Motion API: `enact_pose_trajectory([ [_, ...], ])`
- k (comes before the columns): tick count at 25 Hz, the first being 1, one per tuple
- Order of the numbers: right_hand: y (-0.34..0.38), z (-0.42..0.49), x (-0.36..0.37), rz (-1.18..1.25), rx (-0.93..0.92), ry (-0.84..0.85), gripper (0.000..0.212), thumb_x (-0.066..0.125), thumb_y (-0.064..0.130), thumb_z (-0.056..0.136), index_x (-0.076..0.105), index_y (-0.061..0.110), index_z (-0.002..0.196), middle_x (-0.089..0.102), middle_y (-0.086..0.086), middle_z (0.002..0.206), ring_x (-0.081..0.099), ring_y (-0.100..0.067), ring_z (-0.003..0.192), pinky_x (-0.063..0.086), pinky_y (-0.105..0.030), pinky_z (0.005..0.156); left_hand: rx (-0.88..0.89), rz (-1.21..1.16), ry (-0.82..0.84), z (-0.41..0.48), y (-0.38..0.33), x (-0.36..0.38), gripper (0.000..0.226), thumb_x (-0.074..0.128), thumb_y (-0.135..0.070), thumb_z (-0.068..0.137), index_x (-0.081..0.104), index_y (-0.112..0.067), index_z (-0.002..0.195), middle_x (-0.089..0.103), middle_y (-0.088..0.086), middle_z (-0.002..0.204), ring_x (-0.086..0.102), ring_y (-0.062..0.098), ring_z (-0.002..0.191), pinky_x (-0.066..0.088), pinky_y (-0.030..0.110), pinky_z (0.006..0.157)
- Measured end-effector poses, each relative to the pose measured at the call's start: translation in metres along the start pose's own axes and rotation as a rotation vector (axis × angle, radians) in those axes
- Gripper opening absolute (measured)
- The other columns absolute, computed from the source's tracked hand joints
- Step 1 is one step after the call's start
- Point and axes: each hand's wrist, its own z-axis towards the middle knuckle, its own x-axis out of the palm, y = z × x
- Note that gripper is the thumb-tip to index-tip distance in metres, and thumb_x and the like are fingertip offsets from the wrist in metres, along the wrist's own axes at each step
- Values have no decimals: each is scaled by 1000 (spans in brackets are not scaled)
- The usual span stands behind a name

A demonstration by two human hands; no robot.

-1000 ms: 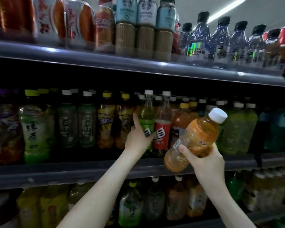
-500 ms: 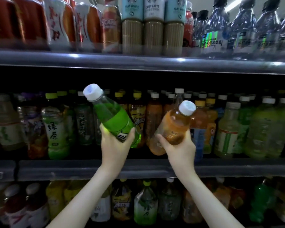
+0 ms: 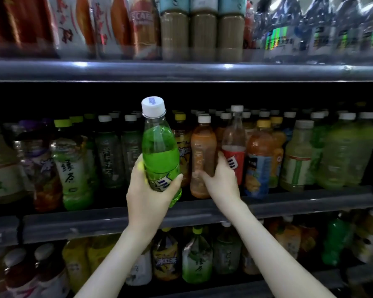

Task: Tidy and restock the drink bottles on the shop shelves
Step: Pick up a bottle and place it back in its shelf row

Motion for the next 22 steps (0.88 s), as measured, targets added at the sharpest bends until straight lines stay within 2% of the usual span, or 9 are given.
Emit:
enact_pose_trajectory([
  [3, 8, -37, -54, 342, -124, 178, 62, 65, 37, 87, 37, 26, 142, 49, 14, 132, 47, 0, 124, 41, -22, 105, 56, -23, 95, -19, -19, 25, 75, 77, -52, 67, 45, -28, 131, 60, -5, 120, 60, 11, 107, 53, 40, 87],
  [5, 4, -51, -95, 430, -155, 352, 60, 72, 25, 84, 43, 28, 136, 58, 13, 127, 54, -3, 121, 46, -25, 100, 103, -29, 207, -34, -42, 55, 73, 70, -53, 64, 46, -32, 130, 60, -9, 119, 60, 9, 103, 52, 32, 82],
  [6, -2, -56, -114, 393, -147, 363, 59, 77, 19, 79, 48, 29, 130, 64, 15, 117, 59, -3, 113, 50, -24, 93, 119, -33, 260, -42, -55, 74, 73, 66, -52, 61, 45, -36, 128, 59, -13, 117, 59, 7, 102, 49, 25, 79],
  [8, -19, -63, -155, 279, -95, 220, 53, 84, 14, 71, 55, 32, 111, 69, 19, 94, 65, 3, 92, 50, -14, 76, 136, -74, 372, -59, -81, 117, 74, 63, -47, 55, 42, -44, 126, 58, -18, 113, 57, 2, 101, 47, 18, 78],
  [10, -46, -70, -206, 193, -85, 33, 51, 87, 13, 66, 55, 33, 101, 67, 23, 83, 63, 9, 83, 45, -7, 70, 155, -142, 515, -76, -111, 167, 73, 69, -41, 58, 41, -51, 124, 59, -19, 115, 59, 2, 104, 49, 25, 84],
  [13, -93, -81, -298, 96, -56, -127, 48, 87, 18, 64, 55, 35, 95, 65, 34, 80, 62, 13, 78, 43, -4, 66, 227, -278, 763, -104, -160, 250, 72, 73, -31, 69, 36, -61, 122, 57, -21, 120, 56, -1, 109, 51, 35, 89],
  [16, -148, -88, -398, 42, -26, -252, 44, 87, 21, 63, 58, 32, 94, 68, 29, 84, 65, 7, 77, 45, -8, 66, 295, -268, 918, -135, -209, 337, 75, 72, -51, 71, 31, -53, 135, 54, -20, 126, 54, 1, 114, 49, 35, 94],
  [19, -199, -84, -471, 51, 0, -351, 43, 86, 17, 63, 59, 27, 95, 70, 18, 82, 65, 5, 76, 46, -7, 66, 288, -139, 832, -154, -230, 404, 76, 57, -68, 73, 35, -41, 140, 50, -20, 125, 51, 1, 116, 46, 28, 96],
  [22, -235, -66, -509, 89, 33, -393, 41, 85, 15, 65, 57, 30, 91, 68, 15, 80, 63, 10, 74, 45, -5, 63, 285, 31, 574, -156, -227, 442, 54, 54, -46, 90, 39, -33, 140, 49, -13, 127, 55, 8, 105, 46, 22, 81],
])
